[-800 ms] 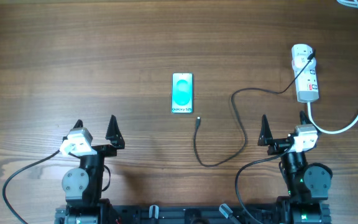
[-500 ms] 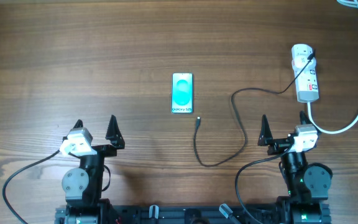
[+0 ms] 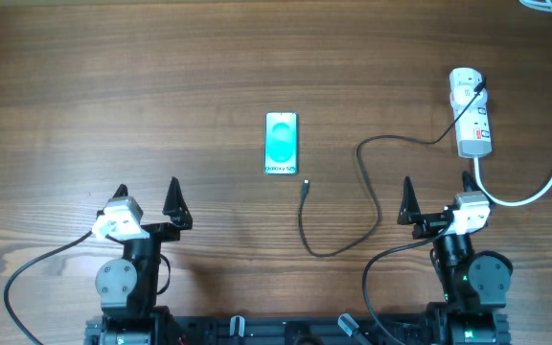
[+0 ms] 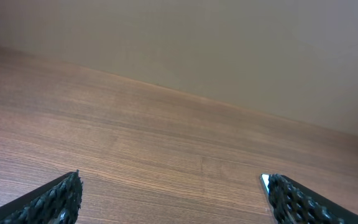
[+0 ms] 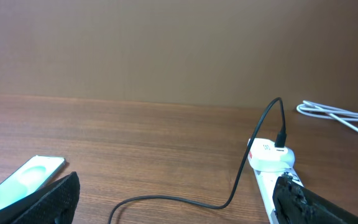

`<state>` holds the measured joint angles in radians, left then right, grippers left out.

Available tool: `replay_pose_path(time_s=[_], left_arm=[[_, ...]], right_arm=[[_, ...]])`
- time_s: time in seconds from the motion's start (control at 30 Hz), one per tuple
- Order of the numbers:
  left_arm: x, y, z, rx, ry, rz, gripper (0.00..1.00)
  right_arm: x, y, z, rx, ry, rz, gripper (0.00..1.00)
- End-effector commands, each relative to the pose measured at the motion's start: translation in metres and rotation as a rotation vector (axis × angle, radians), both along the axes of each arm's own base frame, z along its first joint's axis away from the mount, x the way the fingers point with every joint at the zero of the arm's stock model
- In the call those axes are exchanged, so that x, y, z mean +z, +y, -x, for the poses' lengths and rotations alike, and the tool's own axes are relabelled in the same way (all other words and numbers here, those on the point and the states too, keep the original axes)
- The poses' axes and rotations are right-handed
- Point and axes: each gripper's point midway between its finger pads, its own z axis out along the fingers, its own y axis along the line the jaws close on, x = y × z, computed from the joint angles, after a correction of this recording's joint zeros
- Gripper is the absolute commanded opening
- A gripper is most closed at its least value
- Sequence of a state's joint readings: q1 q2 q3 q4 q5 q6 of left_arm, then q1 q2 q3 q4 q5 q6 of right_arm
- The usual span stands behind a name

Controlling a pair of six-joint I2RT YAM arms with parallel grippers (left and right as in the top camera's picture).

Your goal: Plug charger to phone and switch on socket

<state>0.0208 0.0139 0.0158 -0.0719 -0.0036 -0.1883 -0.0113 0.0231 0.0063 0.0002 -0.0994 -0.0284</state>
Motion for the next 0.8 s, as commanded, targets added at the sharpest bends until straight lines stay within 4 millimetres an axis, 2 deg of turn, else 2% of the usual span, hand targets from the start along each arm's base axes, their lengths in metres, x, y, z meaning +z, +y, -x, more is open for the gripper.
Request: replay_pose_path(time_s=[0.0, 0.53, 0.57, 0.7, 0.77], left_arm=[[-0.003, 0.005, 0.0, 0.023, 0.002, -0.006, 1.0], [-0.001, 0.005, 0.0, 0.024, -0.005, -0.005, 1.0], [-0.001, 0.002, 0.0, 0.007, -0.007, 0.015, 1.0], [0.003, -0.048, 0.005, -0.268, 0.008, 0.267, 1.0], [0.005, -0.055, 0.007, -0.311, 0.01, 0.299, 1.0]], right_arm=[[0.001, -0.002, 0.0, -0.007, -0.005, 0.01, 1.0], [0.001, -0.002, 0.0, -0.007, -0.005, 0.01, 1.0], [0.001, -0.002, 0.0, -0.007, -0.005, 0.01, 1.0], [0.001, -0.002, 0.0, -0.007, -0.005, 0.01, 1.0], [0.001, -0.002, 0.0, -0.007, -0.005, 0.01, 1.0]])
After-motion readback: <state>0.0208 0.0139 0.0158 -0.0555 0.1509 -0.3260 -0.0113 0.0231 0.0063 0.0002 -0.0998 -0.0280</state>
